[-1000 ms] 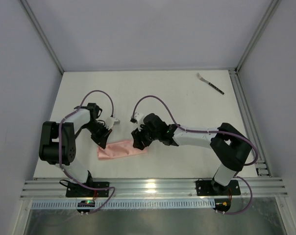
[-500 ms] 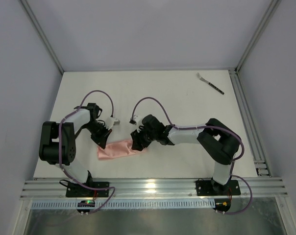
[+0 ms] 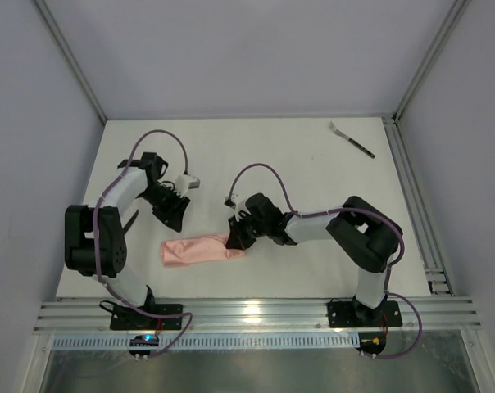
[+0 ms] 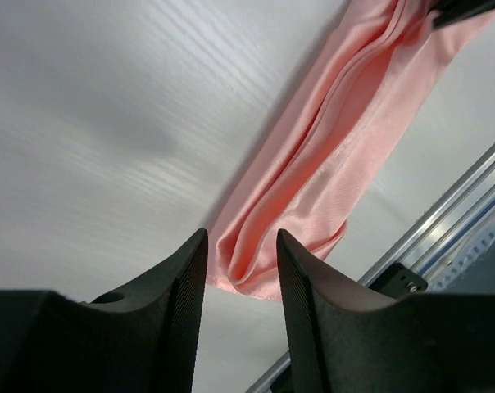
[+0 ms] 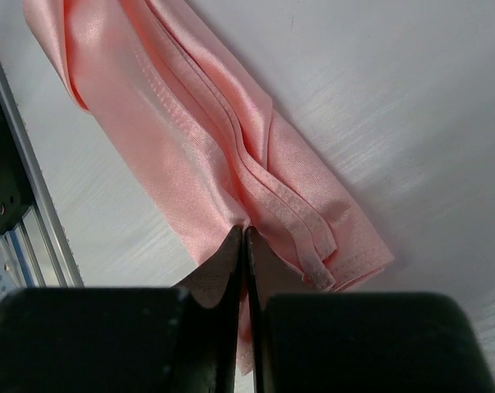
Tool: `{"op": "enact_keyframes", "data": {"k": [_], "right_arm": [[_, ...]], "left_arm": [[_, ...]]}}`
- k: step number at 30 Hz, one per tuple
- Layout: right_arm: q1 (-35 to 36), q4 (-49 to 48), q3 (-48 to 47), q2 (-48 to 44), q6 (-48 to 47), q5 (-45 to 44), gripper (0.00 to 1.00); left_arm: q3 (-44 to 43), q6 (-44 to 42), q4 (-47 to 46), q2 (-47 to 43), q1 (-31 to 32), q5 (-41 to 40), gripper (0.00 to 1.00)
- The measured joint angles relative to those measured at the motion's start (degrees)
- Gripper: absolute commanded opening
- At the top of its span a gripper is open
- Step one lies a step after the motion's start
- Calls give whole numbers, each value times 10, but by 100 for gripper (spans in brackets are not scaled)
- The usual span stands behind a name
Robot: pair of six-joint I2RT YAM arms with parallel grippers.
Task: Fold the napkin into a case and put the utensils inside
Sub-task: Smooth out the smaller rectangle-folded napkin at the center of the board.
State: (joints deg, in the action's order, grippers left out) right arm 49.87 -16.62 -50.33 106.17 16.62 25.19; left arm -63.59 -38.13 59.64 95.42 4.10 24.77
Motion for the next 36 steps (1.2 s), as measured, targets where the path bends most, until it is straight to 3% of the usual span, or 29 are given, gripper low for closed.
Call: {"op": "enact_keyframes", "data": {"k": [7, 14, 21, 29, 36], "right_arm": [[0, -48, 28, -4, 14, -2, 4], [0, -83, 51, -9, 20, -6, 4], [1, -104, 69, -14, 40, -11, 4], [1, -142, 94, -20, 43, -17, 4], [3, -190, 139, -38, 47, -33, 4]], "left_arm": [[-78, 0, 16, -23, 56, 76, 54], [-7, 6, -35, 6, 158, 102, 56], [36, 15, -118, 20, 162, 72, 66], [50, 19, -137, 25, 170, 37, 66], [22, 9, -112, 54, 173, 33, 51]]}}
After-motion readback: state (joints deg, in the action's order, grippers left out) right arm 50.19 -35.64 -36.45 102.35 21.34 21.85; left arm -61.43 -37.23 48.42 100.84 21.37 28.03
